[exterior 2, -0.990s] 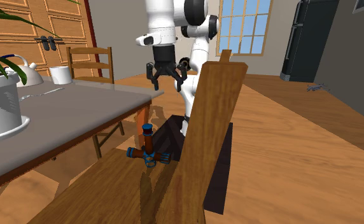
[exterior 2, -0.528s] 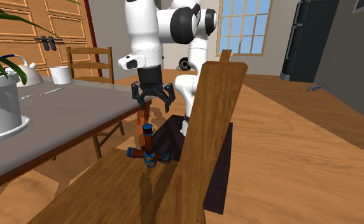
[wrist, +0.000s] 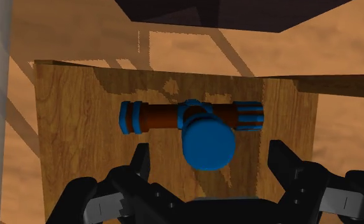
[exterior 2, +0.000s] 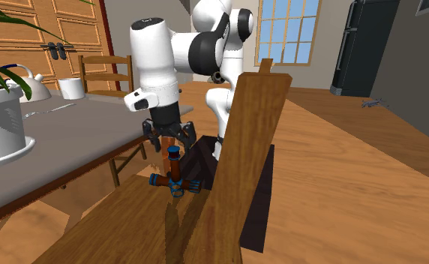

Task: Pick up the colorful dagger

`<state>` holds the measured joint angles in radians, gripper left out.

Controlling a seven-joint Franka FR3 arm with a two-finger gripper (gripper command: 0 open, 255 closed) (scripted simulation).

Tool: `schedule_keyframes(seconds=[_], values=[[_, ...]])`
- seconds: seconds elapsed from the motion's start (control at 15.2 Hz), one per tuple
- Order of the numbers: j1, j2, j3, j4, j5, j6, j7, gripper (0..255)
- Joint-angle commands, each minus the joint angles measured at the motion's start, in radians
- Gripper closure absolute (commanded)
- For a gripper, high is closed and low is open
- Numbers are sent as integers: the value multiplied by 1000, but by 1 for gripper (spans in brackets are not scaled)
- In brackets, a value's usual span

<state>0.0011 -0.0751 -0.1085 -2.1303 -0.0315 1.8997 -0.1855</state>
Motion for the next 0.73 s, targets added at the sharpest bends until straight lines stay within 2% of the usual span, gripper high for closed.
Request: schedule_keyframes(seconds=[0.0, 0.26, 0.33, 0.66], values=[[-1, 7, -2, -19, 0, 26, -3, 0], [-2, 20, -2, -40, 1, 60, -3, 0], [-2, 18, -3, -42, 0, 60, -4, 255], [-2, 18, -3, -43, 0, 61, -4, 255]])
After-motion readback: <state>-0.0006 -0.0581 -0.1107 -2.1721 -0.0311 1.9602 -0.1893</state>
